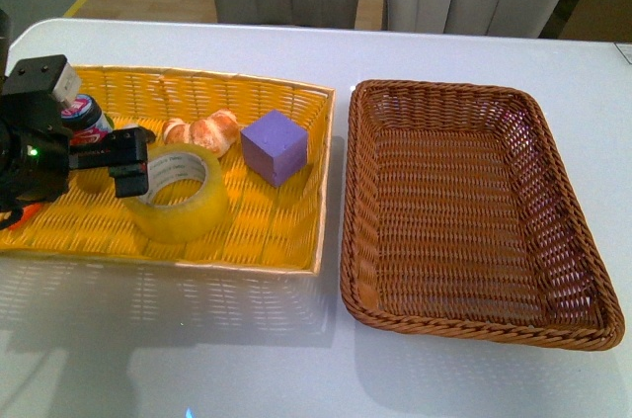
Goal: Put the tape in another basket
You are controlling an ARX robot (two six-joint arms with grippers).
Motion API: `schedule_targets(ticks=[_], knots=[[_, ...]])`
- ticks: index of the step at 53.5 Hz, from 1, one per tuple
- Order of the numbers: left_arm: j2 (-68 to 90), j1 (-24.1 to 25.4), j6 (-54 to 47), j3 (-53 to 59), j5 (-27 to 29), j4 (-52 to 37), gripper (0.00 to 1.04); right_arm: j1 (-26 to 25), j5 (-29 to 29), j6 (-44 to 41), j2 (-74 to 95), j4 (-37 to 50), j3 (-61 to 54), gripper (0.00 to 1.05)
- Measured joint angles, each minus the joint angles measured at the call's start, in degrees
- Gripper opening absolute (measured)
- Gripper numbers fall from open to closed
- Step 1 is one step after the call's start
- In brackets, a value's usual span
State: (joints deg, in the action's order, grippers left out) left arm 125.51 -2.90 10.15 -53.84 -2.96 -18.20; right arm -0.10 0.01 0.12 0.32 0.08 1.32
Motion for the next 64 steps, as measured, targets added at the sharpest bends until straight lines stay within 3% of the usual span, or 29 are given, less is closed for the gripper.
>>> schedule_targets(ticks=[30,56,64], knots=[[9.55,-1.16,0.0,-8.61,1.55,1.09,0.96,0.0,0.0,0.0,0.0,0.0,0.0,0.96],[7.78,-2.23,-2.05,-8.04,2.86,1.42,0.19,0.0,0.0,0.0,0.0,0.0,0.0,0.96],[1.36,-2.4,-5.2,-2.58,4.94,-0.57,0.16,0.0,0.0,0.0,0.0,0.0,0.0,0.96]])
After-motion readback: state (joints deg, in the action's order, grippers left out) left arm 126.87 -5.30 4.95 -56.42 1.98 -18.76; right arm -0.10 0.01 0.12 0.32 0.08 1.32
